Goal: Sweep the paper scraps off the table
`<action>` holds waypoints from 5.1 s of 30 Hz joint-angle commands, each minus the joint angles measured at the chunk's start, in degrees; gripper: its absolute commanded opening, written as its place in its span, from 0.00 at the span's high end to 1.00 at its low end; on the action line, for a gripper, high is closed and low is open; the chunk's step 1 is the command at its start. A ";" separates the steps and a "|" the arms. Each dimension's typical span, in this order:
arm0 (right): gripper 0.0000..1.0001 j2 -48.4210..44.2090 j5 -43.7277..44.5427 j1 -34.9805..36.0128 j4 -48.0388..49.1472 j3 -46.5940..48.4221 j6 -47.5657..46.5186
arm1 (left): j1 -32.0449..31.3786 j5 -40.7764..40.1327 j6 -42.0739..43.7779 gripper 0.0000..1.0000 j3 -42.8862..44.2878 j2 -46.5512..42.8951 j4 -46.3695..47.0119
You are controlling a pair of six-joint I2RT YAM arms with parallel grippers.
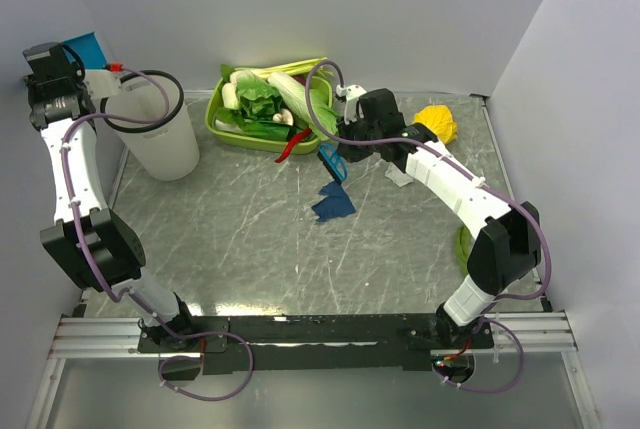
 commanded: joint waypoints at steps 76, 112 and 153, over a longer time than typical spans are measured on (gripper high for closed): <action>1.00 -8.00 4.61 -20.76 -2.93 -4.04 -21.92 | -53.52 12.86 -57.39 0.97 -56.14 -10.65 -12.60; 1.00 1.43 -18.23 -7.04 -6.86 -1.39 -1.88 | -53.87 8.29 -52.39 0.99 -40.06 0.60 -27.71; 1.00 9.60 -23.86 2.62 -8.80 5.46 -1.87 | -58.62 16.20 -56.69 0.99 -32.49 7.81 -20.61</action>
